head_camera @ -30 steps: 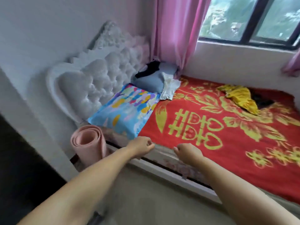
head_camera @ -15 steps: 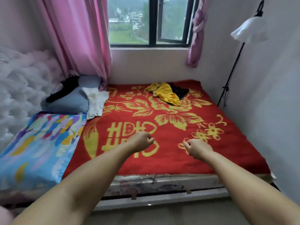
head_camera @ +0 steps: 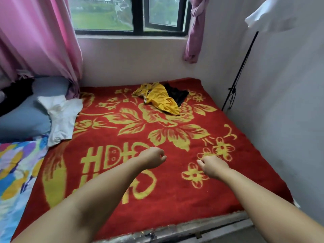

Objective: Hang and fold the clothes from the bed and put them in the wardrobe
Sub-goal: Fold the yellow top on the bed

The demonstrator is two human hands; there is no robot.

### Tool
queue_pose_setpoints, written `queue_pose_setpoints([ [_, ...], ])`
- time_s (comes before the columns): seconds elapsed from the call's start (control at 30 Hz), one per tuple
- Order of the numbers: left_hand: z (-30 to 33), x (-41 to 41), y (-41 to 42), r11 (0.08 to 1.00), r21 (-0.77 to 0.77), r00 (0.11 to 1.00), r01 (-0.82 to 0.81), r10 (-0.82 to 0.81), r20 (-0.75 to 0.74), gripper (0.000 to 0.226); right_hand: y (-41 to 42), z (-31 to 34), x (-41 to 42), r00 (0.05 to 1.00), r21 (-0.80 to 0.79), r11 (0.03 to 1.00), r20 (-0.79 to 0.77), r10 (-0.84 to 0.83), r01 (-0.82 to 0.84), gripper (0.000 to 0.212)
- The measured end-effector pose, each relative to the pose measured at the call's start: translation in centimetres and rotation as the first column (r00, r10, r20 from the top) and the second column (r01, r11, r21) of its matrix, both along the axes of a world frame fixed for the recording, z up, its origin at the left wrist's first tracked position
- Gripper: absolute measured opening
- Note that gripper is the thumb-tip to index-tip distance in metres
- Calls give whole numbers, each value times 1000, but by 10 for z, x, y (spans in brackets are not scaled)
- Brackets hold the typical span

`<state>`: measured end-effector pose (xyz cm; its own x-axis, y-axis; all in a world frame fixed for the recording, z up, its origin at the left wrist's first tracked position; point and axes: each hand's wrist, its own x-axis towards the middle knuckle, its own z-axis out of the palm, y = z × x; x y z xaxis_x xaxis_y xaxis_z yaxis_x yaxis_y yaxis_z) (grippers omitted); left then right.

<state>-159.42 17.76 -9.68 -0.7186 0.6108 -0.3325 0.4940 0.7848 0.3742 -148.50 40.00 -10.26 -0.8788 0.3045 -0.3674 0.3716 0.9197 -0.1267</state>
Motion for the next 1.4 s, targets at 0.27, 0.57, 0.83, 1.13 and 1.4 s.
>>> queue_pose_setpoints([
  [0.27,-61,-123,54,993,-94,995,71,-64,77,32,45,-72,-115,996,-74,996,83,-38,45,40],
  [0.57,-172,-185,98,978,-206,972,12,37,233,32,92,-202,-204,978,-224,972,206,-28,75,35],
  [0.83,-267,-284,194,973,-199,980,-119,148,136,27,164,-311,-340,998,-166,986,60,35,-25,38],
  [1.13,-359,-415,274,983,53,974,-176,181,-135,52,166,-424,-404,953,-19,1000,-303,-11,5,55],
  [1.4,-404,-524,335,989,-53,932,-139,112,-345,66,162,-427,-405,955,54,999,-296,19,-3,60],
])
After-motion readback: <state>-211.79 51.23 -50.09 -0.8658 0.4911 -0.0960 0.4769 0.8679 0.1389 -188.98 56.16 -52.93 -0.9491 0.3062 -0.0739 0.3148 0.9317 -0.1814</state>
